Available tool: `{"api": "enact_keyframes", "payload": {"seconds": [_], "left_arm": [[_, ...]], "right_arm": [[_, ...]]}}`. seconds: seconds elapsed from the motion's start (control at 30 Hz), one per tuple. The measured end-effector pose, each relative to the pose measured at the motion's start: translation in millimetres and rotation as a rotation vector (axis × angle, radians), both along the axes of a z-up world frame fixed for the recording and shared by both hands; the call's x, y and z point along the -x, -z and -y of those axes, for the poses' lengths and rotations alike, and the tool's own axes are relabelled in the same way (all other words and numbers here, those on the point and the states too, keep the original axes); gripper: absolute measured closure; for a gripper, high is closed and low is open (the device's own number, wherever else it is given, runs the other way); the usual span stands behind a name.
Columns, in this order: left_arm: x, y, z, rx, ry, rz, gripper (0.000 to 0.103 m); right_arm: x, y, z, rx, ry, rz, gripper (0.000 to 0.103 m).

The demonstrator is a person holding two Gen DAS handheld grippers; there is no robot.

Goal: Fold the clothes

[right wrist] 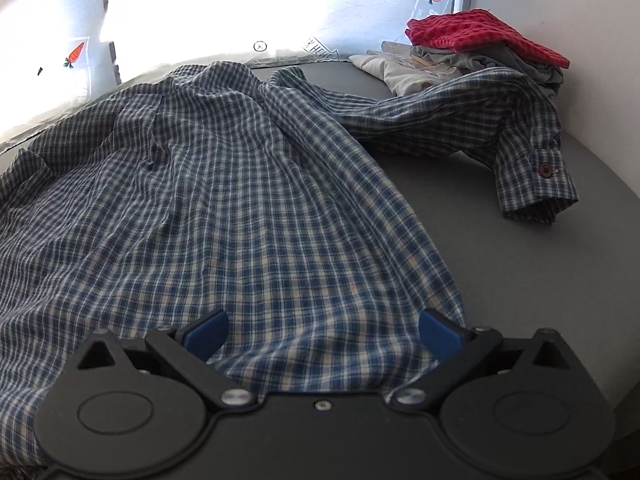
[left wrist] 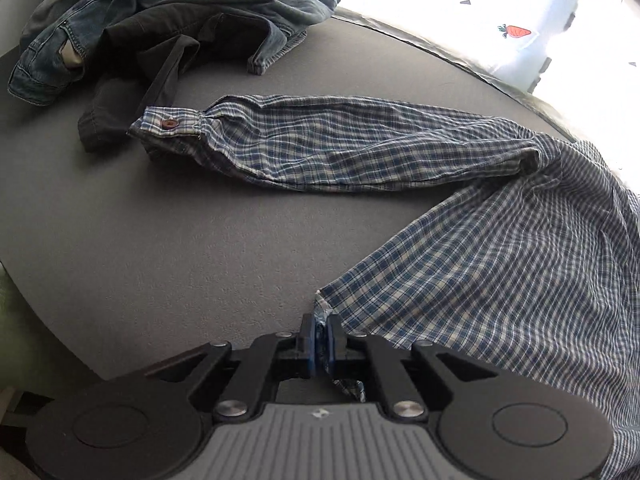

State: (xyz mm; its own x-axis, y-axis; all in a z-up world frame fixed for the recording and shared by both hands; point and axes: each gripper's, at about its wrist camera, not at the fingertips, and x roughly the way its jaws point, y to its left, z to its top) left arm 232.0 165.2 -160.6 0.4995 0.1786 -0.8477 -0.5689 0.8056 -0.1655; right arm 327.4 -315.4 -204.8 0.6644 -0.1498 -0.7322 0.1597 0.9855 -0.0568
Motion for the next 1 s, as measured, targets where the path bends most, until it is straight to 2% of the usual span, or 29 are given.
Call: {"api": "enact_keyframes", "payload": {"seconds": [0.13,0.27,0.4,0.5,0.57,0.67,0.73,0.77,0.8,0.83,0.87,1.0], "left_arm": [[-4.3,-13.3,-4.2,0.025,-0.044,0.015,0.084],[-12.5,-26.9,-1.3,0.063,-0.091,0.069,0.083],[-24.6,-40.7,31.9,0.038,-0.105,0.141,0.073],[-31.0,-42.2,75.7,0.027,-0.12,0.187,0.065],[-33.9,-34.8,113.5,0.039,-0.151,0.187,0.061],[-39.9,-16.0,181.0,0.072,-0.152,0.165,0.061],[-46.3,-2.5,224.1,0.108,-0.128,0.137,0.061],[-49.6,2.4,242.3,0.125,-0.111,0.12,0.061],[-53.0,5.7,257.6,0.143,-0.089,0.101,0.061],[-56.3,9.0,272.9,0.161,-0.068,0.081,0.061],[-59.7,10.7,286.3,0.162,-0.044,0.069,0.061],[-70.9,13.6,312.8,0.082,-0.007,0.021,0.061]], "right_arm": [[-0.8,-21.9,-4.3,0.134,-0.015,0.022,0.0],[-5.7,-36.7,13.6,0.189,0.02,0.073,0.001],[-13.8,-38.2,59.0,0.149,0.082,0.094,0.0],[-22.7,-29.4,104.5,0.111,0.137,0.084,0.0],[-32.1,-19.6,140.2,0.073,0.145,0.058,0.003],[-47.9,-11.5,190.2,-0.048,0.084,0.016,0.026],[-56.0,-9.3,213.4,-0.14,0.016,0.02,0.036],[-59.7,-8.9,223.0,-0.185,-0.013,0.014,0.049],[-62.6,-9.2,231.0,-0.223,-0.035,0.008,0.066],[-64.7,-11.9,237.1,-0.255,-0.049,0.007,0.077],[-67.2,-16.4,243.3,-0.292,-0.066,0.012,0.091],[-71.4,-44.5,270.8,-0.401,-0.074,0.053,0.096]]}}
